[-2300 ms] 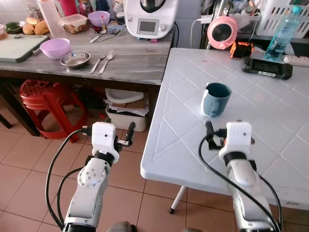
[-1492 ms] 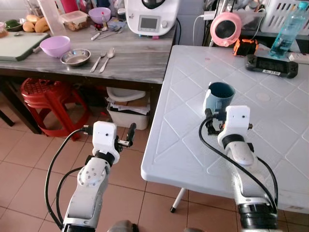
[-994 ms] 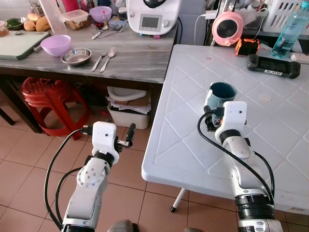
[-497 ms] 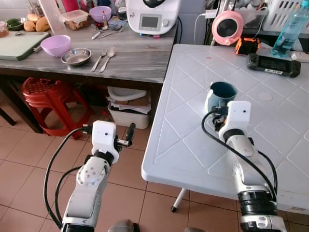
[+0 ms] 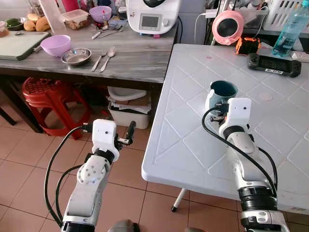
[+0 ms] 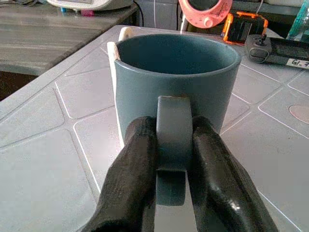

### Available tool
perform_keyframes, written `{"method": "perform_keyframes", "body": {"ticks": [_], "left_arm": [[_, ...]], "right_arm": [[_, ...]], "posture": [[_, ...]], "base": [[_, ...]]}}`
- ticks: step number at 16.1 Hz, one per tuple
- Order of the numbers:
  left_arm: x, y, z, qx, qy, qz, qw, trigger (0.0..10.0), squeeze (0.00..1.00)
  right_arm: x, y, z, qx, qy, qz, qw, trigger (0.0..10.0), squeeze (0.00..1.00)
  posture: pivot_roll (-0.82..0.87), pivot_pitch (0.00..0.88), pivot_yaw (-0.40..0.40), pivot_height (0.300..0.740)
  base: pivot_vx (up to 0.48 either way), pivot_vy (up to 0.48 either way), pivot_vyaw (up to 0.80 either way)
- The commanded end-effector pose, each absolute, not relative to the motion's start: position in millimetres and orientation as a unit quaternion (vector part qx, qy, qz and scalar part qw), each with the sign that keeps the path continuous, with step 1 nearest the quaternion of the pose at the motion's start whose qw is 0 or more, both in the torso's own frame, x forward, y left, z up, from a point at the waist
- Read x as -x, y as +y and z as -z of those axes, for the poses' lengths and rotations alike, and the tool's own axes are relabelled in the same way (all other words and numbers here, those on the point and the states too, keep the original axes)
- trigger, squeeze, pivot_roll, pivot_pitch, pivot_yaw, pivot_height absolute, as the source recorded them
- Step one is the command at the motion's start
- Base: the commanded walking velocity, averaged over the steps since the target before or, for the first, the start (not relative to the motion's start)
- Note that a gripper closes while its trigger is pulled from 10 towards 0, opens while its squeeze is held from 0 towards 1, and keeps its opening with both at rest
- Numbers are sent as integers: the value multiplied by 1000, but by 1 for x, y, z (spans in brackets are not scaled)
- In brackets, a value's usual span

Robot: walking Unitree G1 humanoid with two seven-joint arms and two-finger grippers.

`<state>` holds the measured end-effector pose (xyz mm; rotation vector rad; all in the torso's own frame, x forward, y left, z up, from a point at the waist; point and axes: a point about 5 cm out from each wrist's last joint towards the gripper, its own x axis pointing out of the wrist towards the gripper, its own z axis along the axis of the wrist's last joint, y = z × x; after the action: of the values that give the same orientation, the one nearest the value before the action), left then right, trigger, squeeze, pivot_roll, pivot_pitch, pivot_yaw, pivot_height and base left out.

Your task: Setting the table

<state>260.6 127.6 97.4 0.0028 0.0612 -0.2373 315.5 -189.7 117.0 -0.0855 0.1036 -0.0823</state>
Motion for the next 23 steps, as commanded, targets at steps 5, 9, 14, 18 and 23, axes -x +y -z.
{"method": "perform_keyframes", "body": {"ticks": [5, 9, 14, 18, 23], "left_arm": [[-267, 129, -91, -1, 48, 92, 995, 10000, 0], [-273, 130, -91, 2, 44, 80, 996, 10000, 0], [-280, 131, -89, 4, 40, 75, 996, 10000, 0], [-284, 129, -91, 11, 33, 77, 996, 10000, 0], [-283, 130, -91, 9, 25, 79, 996, 10000, 0]], "right_arm": [[-302, -182, -114, 72, 23, 37, 996, 0, 0], [-281, -181, -120, 78, -20, 43, 996, 10000, 0], [-267, -181, -123, 86, -44, 60, 993, 10000, 0], [-268, -180, -126, 86, -50, 61, 993, 10000, 0], [-269, -181, -126, 90, -49, 64, 993, 10000, 0]], "posture": [[-34, 0, 48, 740], [-39, 0, 36, 740], [-59, 0, 51, 740], [-67, 0, 47, 740], [-63, 0, 43, 740]], "base": [[0, 0, 0], [0, 61, 0], [0, 479, 0], [0, 477, 0], [0, 473, 0]]}}
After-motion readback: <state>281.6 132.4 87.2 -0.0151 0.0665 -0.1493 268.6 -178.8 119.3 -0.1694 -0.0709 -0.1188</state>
